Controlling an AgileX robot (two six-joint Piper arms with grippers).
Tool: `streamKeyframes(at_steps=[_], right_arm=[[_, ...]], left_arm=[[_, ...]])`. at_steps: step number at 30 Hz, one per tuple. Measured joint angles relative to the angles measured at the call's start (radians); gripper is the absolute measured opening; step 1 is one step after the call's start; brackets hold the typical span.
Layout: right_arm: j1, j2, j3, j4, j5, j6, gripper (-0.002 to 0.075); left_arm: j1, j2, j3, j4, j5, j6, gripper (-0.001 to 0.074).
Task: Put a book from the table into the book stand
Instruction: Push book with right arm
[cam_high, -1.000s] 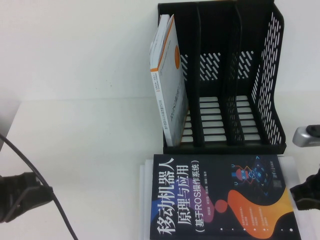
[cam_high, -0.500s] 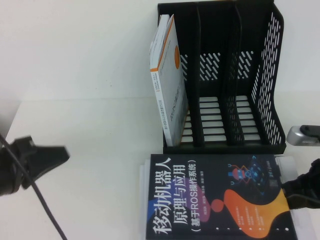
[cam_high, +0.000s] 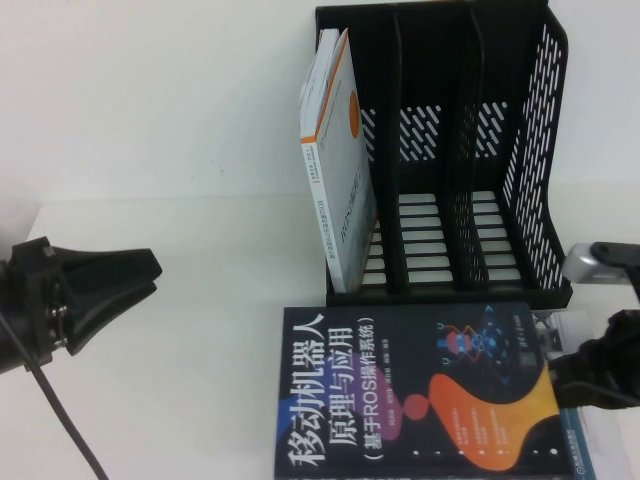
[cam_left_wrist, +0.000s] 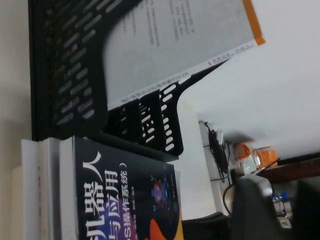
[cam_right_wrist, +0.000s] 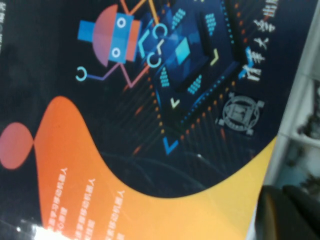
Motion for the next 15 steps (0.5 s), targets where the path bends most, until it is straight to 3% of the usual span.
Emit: streamKeyframes(at_steps=[4,6,15], right_arm=[[0.06,0.0,0.0,0.0,-0.046,0.0,-0.0003],[0.094,0.0,0.0,0.002,-0.07,0.0,-0.0003],[0.133,0.043,-0.025,0.014,-0.089,0.0,-0.0003]], left_arm=[[0.0,0.046,0.0,-0.007,0.0,0.032,0.0379],[0.0,0.073,0.0,-0.005,0.0,0.038,0.0442],[0.0,0.243,0.0,0.043,0.0,0.075,0.0497]])
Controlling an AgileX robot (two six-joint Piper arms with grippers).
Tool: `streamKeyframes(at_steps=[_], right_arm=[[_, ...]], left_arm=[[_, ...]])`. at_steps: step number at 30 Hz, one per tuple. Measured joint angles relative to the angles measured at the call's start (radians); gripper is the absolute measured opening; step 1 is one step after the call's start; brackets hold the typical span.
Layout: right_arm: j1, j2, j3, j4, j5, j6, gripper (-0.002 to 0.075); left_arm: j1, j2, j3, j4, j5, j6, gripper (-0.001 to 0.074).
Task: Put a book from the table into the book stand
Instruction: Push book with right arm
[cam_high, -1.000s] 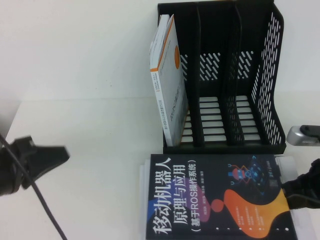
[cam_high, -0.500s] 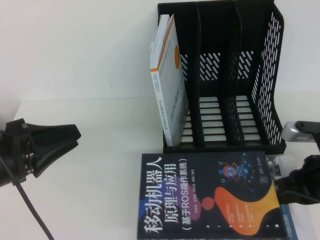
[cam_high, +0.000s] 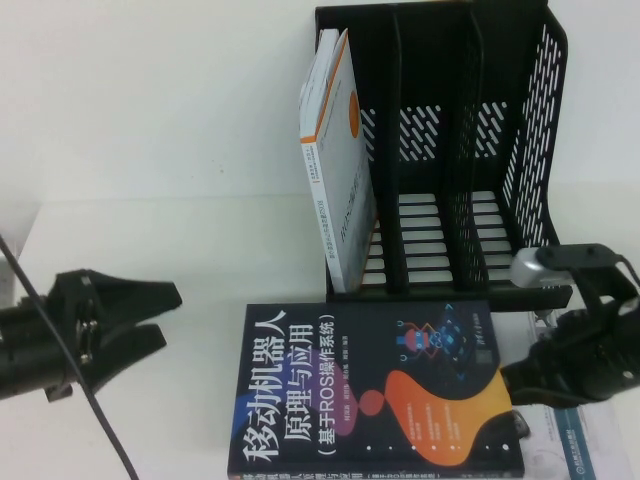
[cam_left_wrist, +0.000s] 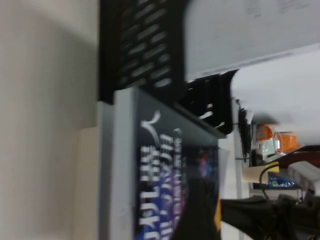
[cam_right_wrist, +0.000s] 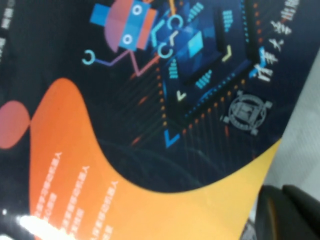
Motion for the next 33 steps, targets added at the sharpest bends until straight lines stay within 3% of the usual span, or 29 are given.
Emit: streamKeyframes(at_steps=[7,14,21,33], right_arm=[[0.0,0.097,-0.102,0.003,0.057,0.0,-0.0003],[0.0,0.126,-0.137,0.006,0.079,0.0,-0.0003],[0.0,0.135,-0.145,0.008,0.088,0.0,-0.0003],[-0.002,0.136,-0.145,0.013,0.095,-0.008,-0.0003]], left_arm=[[0.0,0.149,0.0,0.0,0.024,0.069,0.0503],[0.0,0.294,0.0,-0.017,0.071,0.093,0.0598],[-0.003,0.351,-0.002,-0.059,0.076,0.109,0.0615],[-0.213,0.367,-0.006,-0.126,-0.027,0.149,0.0616]])
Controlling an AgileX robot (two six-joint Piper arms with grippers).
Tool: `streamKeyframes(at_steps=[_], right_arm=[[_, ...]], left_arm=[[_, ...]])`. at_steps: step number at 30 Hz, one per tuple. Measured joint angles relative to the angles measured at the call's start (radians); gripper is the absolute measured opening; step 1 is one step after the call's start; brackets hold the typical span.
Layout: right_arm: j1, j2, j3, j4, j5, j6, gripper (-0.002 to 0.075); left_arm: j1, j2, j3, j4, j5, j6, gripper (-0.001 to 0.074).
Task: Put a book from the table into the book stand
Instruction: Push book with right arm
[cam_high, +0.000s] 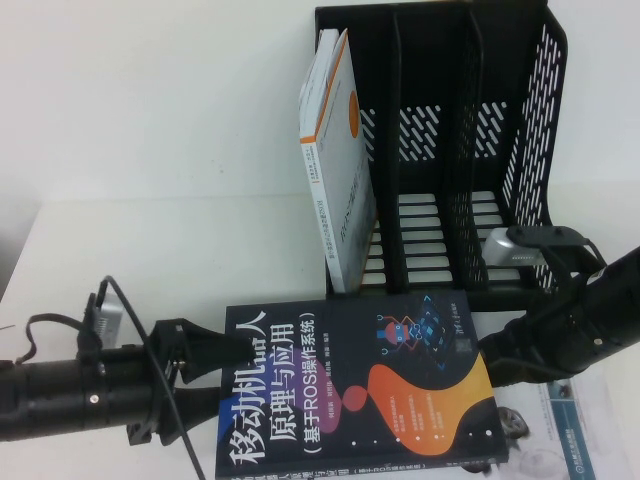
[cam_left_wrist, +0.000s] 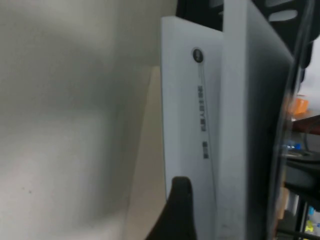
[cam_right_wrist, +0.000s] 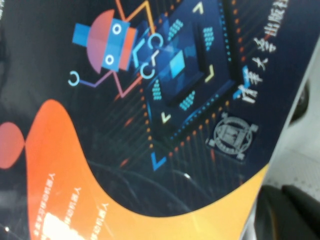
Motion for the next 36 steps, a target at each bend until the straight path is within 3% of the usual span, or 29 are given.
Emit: streamKeyframes(at_steps=[18,36], right_arm=[[0.0,0.012,-0.008,0.008,0.02,-0.037,-0.0003],[-0.002,0.033,-0.012,0.068,0.038,-0.13,-0.0003]], left_arm=[[-0.019,0.15,-0.005,-0.015,0.091,0.07,0.0615],[-0.019,0.157,-0.007,-0.013,0.1,0.086,0.0615]])
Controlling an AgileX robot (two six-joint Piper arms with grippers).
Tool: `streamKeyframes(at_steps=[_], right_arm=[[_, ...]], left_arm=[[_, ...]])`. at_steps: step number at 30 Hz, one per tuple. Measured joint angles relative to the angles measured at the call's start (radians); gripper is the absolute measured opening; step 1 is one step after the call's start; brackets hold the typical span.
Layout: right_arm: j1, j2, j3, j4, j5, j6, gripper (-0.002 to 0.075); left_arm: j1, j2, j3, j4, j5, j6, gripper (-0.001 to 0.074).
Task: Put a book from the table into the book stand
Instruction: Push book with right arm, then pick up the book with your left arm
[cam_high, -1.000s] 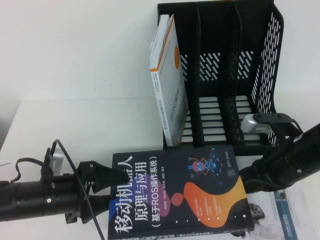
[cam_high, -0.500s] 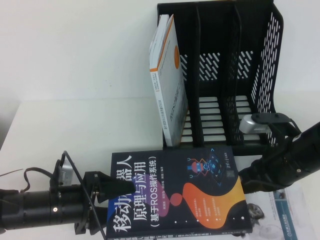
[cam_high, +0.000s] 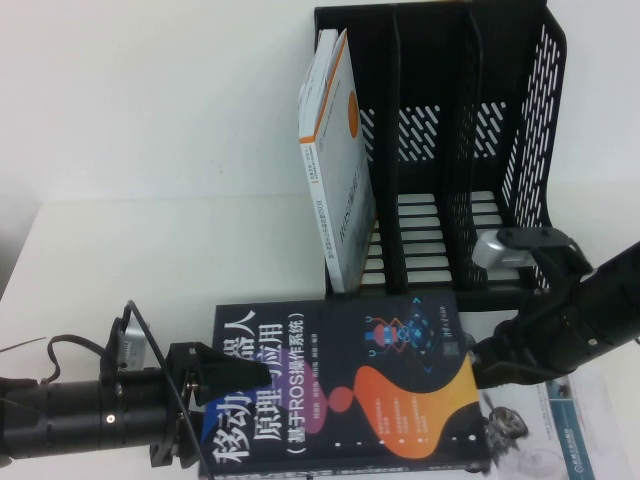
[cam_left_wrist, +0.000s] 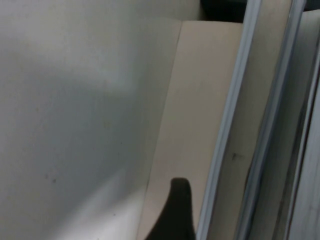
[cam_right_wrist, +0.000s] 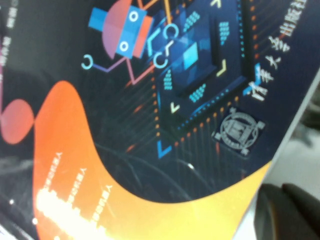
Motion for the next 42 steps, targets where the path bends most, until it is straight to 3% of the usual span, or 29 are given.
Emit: streamKeyframes(at_steps=[5,8,10,16,25,42], right_arm=[[0.0,0.015,0.0,0.078,0.011,-0.043,-0.0003],[0.0,0.015,0.0,0.08,0.011,-0.048,-0.0003],[0.0,0.015,0.0,0.082,0.011,-0.052,-0.0003],[0.0,0.015,0.0,0.082,0.013,-0.052,-0.0003],[0.0,0.016,-0.002,0.041,0.017,-0.017,-0.0003],[0.01,-0.039,0.006,-0.097,0.045,0.089,-0.0003]], left_arm=[[0.0,0.0,0.0,0.0,0.0,0.0,0.0612],[0.0,0.0,0.0,0.0,0.0,0.0,0.0559],[0.0,0.0,0.0,0.0,0.0,-0.009,0.0482],[0.002,0.0,-0.005,0.0,0.038,-0.018,0.0119],[0.002,-0.037,-0.007,0.014,0.035,-0.051,0.0113],[-0.004,-0.452,-0.092,0.111,-0.03,-0.244,0.011]])
